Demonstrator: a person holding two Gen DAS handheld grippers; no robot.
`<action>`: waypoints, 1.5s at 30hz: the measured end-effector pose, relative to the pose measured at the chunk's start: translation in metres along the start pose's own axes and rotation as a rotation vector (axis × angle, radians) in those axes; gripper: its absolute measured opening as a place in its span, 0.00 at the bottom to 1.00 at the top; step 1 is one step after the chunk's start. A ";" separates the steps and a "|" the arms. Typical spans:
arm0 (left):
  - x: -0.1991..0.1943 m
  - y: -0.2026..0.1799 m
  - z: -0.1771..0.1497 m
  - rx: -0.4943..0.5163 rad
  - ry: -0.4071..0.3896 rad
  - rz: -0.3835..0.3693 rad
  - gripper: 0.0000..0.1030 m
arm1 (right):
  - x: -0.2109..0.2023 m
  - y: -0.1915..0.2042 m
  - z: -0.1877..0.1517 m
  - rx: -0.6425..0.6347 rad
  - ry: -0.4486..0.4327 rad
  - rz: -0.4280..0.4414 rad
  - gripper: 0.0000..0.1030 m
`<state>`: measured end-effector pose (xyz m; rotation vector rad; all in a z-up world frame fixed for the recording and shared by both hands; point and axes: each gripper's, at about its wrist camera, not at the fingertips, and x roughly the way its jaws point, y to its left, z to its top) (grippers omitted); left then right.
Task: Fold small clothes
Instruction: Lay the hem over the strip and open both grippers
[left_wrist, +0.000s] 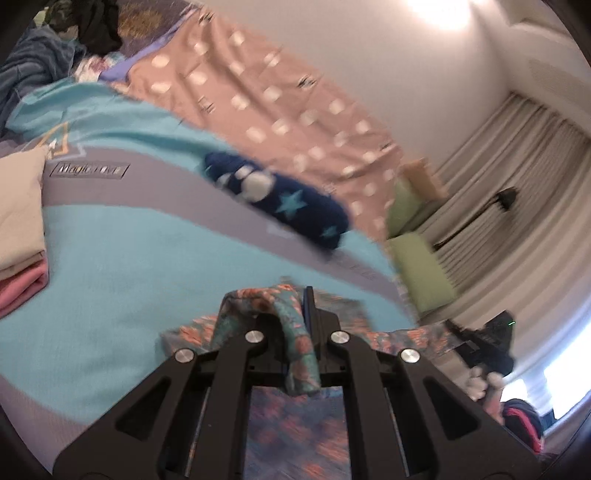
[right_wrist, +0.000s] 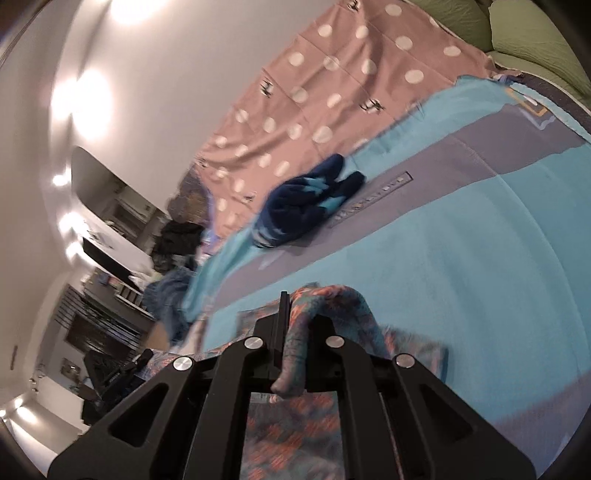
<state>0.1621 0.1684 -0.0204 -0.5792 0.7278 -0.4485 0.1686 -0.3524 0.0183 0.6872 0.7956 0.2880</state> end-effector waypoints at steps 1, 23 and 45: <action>0.014 0.006 0.001 0.001 0.021 0.042 0.10 | 0.014 -0.008 0.003 0.021 0.018 -0.066 0.27; 0.022 0.025 -0.043 0.238 0.184 0.354 0.57 | 0.044 -0.020 -0.027 -0.336 0.172 -0.368 0.43; 0.044 0.039 0.013 0.173 0.126 0.310 0.64 | 0.077 -0.035 0.007 -0.249 0.201 -0.262 0.44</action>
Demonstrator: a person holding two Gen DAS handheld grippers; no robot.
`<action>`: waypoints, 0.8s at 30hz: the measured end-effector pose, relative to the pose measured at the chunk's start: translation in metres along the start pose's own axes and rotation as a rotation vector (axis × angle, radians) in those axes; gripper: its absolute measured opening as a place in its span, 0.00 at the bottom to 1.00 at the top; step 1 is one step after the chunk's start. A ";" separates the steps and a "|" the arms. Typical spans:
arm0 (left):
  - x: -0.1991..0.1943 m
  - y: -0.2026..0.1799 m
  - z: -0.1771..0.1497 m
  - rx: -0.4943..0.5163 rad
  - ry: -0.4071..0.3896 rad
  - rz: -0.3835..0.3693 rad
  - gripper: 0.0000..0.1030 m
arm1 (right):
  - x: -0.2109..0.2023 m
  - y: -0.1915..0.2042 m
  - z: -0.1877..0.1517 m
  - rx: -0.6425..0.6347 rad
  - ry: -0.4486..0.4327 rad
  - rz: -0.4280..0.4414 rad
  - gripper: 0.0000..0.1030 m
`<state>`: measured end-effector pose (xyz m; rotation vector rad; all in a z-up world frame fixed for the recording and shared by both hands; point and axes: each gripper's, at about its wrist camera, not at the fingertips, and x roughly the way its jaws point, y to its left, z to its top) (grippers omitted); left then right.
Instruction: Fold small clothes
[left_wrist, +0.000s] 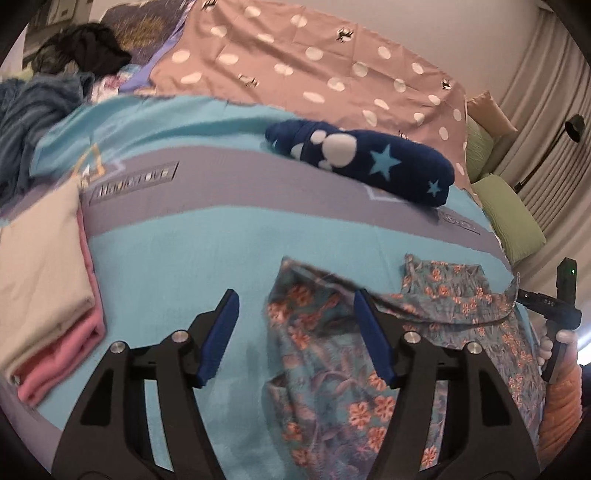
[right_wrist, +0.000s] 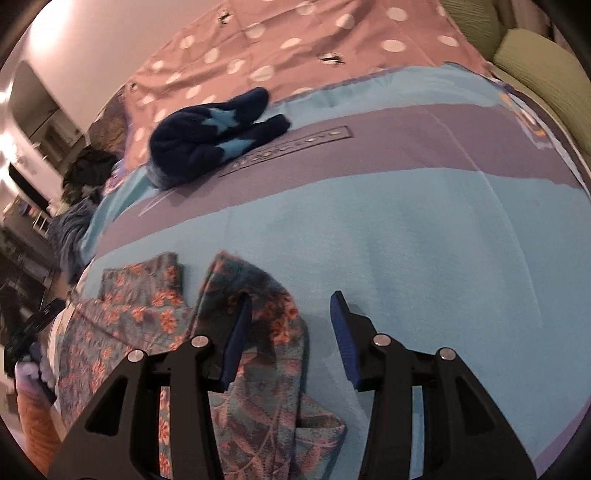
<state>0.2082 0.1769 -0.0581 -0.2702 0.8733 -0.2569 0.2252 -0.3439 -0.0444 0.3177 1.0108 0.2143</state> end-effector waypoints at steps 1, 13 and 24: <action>0.000 0.001 -0.003 0.003 0.010 -0.004 0.64 | 0.001 0.003 0.000 -0.024 0.010 0.004 0.44; 0.036 0.000 -0.004 0.123 0.100 0.099 0.62 | 0.022 0.010 0.017 -0.117 0.037 0.046 0.29; 0.018 0.001 0.018 0.017 -0.048 -0.120 0.04 | -0.019 -0.033 0.016 0.177 -0.136 0.220 0.02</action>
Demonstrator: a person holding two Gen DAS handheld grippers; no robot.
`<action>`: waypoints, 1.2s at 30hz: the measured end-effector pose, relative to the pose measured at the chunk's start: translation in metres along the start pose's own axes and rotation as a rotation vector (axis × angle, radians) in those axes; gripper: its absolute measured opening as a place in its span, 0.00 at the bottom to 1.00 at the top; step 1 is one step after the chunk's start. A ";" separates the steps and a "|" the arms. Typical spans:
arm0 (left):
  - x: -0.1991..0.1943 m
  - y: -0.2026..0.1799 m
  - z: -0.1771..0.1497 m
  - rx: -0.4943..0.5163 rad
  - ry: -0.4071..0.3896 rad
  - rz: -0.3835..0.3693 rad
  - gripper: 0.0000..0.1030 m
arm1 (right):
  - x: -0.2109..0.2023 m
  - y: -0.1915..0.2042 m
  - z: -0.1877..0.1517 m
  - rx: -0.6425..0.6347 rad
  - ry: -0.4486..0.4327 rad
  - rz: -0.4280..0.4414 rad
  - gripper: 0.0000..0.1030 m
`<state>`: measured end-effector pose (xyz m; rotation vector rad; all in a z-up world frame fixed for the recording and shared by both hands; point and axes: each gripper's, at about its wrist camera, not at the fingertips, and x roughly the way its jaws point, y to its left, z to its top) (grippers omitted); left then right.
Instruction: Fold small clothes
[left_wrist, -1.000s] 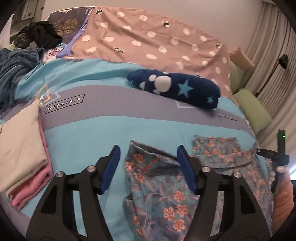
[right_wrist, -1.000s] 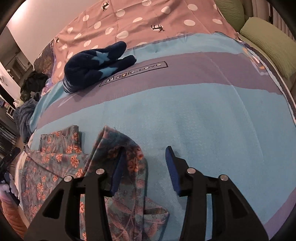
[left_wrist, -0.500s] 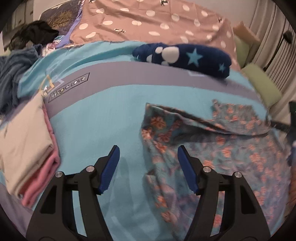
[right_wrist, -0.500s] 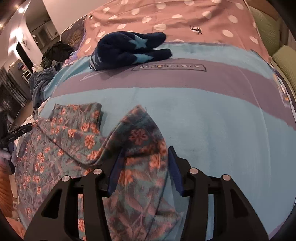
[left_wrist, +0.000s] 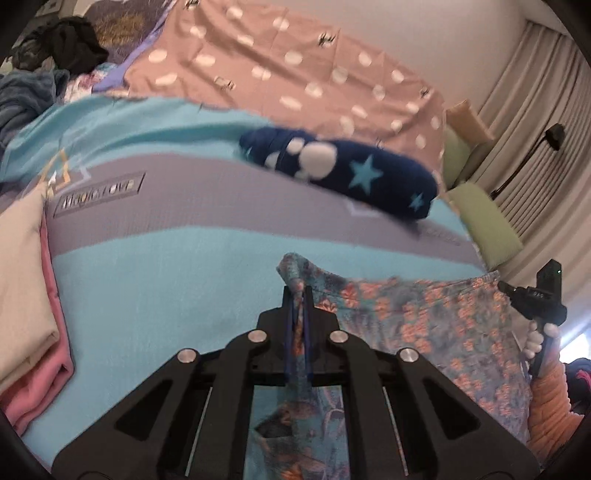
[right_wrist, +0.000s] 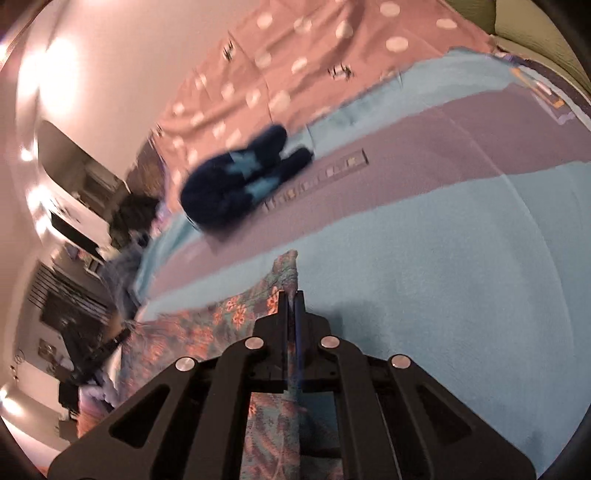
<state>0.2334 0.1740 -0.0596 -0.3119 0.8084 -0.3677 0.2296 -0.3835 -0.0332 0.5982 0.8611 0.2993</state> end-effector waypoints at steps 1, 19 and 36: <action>-0.002 -0.002 0.001 0.011 -0.005 0.003 0.04 | 0.000 0.003 0.000 -0.017 0.001 -0.013 0.02; -0.064 -0.075 -0.051 0.153 -0.025 0.008 0.53 | -0.072 0.049 -0.092 -0.177 -0.063 -0.188 0.13; -0.052 -0.201 -0.131 0.413 0.180 -0.047 0.57 | -0.153 0.015 -0.210 -0.058 -0.022 0.043 0.34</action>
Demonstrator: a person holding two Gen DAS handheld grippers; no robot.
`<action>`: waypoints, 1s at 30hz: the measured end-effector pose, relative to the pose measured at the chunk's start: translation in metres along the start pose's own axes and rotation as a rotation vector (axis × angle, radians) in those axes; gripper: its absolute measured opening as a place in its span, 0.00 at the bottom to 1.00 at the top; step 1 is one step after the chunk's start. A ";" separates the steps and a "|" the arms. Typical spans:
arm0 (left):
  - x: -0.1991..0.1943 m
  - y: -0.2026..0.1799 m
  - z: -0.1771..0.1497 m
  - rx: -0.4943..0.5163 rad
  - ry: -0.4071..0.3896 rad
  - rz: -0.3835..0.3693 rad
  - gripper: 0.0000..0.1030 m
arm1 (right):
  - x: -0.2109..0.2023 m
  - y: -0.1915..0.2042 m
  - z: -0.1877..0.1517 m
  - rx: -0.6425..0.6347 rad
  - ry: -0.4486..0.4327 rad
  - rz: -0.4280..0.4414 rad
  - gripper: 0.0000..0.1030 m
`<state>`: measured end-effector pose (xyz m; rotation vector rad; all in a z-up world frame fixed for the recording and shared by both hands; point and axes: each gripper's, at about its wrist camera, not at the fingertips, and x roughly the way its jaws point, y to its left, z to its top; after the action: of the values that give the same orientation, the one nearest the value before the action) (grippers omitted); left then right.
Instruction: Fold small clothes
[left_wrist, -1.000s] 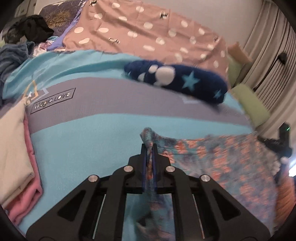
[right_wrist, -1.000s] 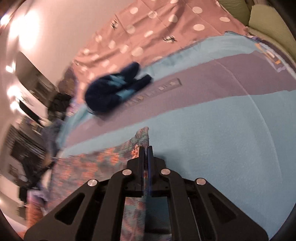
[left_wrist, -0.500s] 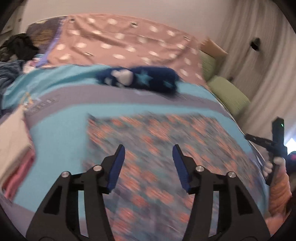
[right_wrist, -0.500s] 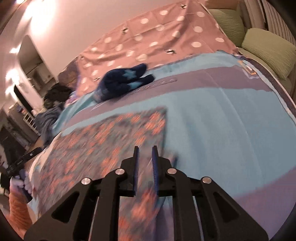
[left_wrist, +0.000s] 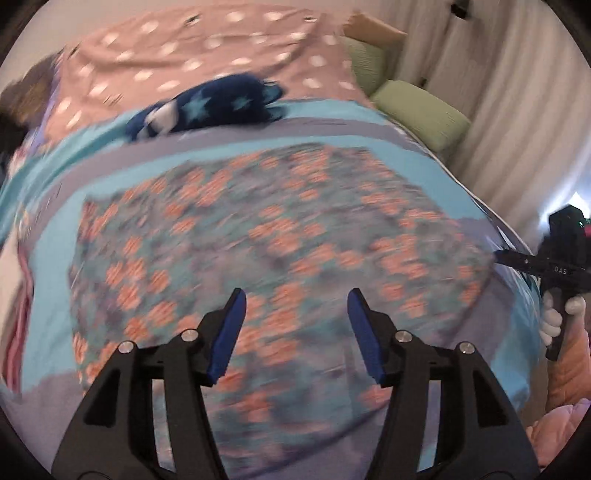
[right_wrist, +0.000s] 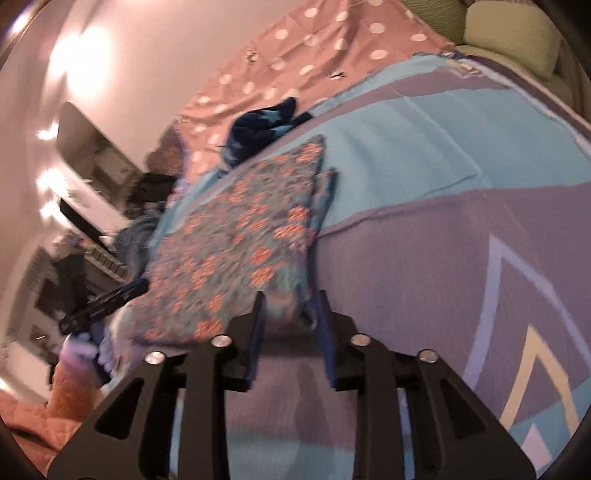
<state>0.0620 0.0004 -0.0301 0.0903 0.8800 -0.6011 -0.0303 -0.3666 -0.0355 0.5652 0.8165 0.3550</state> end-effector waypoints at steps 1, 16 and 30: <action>0.002 -0.013 0.007 0.028 0.003 -0.017 0.57 | 0.000 0.001 -0.003 -0.033 0.006 0.028 0.34; 0.101 -0.110 0.035 0.069 0.164 -0.111 0.58 | 0.038 -0.002 0.030 -0.186 0.185 0.333 0.41; 0.109 -0.102 0.016 0.034 0.134 -0.087 0.58 | 0.070 -0.012 0.063 -0.229 0.336 0.450 0.42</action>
<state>0.0722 -0.1399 -0.0841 0.1247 1.0073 -0.6974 0.0632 -0.3624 -0.0490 0.4761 0.9513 0.9642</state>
